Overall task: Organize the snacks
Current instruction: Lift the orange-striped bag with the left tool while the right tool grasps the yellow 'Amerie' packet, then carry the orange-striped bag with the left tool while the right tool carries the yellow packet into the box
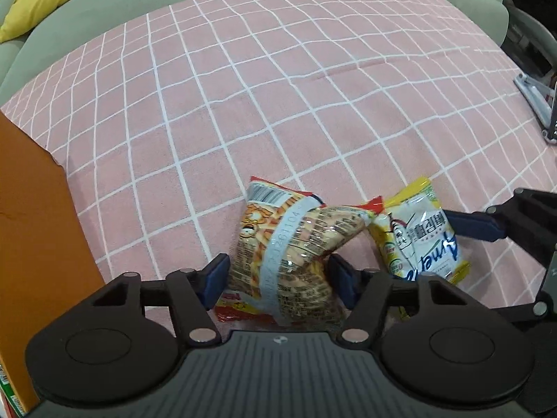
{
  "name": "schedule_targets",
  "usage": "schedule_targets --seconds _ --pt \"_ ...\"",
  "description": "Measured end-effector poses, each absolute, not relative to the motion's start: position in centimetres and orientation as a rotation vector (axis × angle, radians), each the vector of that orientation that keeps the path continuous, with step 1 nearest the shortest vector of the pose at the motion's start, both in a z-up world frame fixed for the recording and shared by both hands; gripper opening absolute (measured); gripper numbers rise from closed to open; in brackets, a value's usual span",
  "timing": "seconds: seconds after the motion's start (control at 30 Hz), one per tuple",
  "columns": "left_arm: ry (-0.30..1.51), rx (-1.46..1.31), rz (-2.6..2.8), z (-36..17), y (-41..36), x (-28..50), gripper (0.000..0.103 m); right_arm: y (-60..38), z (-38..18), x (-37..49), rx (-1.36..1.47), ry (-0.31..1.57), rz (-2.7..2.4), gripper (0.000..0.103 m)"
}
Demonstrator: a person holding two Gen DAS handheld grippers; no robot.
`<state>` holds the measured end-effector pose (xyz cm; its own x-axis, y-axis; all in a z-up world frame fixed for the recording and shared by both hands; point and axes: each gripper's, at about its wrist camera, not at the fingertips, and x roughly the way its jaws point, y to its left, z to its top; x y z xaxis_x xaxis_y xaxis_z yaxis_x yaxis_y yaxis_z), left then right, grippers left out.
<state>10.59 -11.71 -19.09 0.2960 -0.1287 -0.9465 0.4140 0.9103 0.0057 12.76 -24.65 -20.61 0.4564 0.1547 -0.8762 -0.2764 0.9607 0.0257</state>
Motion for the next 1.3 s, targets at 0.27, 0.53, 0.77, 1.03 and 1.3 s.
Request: schedule_targets --seconds 0.27,0.53,0.77,1.03,1.3 --pt "1.217 0.243 -0.355 -18.7 -11.3 10.2 0.057 -25.8 -19.9 12.0 -0.103 1.062 0.274 0.053" --pt "1.181 0.195 -0.267 -15.8 -10.4 9.7 0.055 -26.1 -18.8 11.5 -0.103 1.037 0.277 0.052" --pt "1.141 0.151 -0.237 -12.1 -9.9 9.4 0.055 -27.3 -16.4 10.8 -0.071 0.984 0.259 0.052" --pt "1.065 0.103 -0.208 -7.4 -8.2 9.1 0.055 -26.9 -12.4 9.6 -0.034 0.890 0.277 0.052" --pt "1.011 0.051 -0.140 -4.3 -4.6 8.9 0.055 -24.1 -8.4 8.5 -0.021 0.799 0.359 0.052"
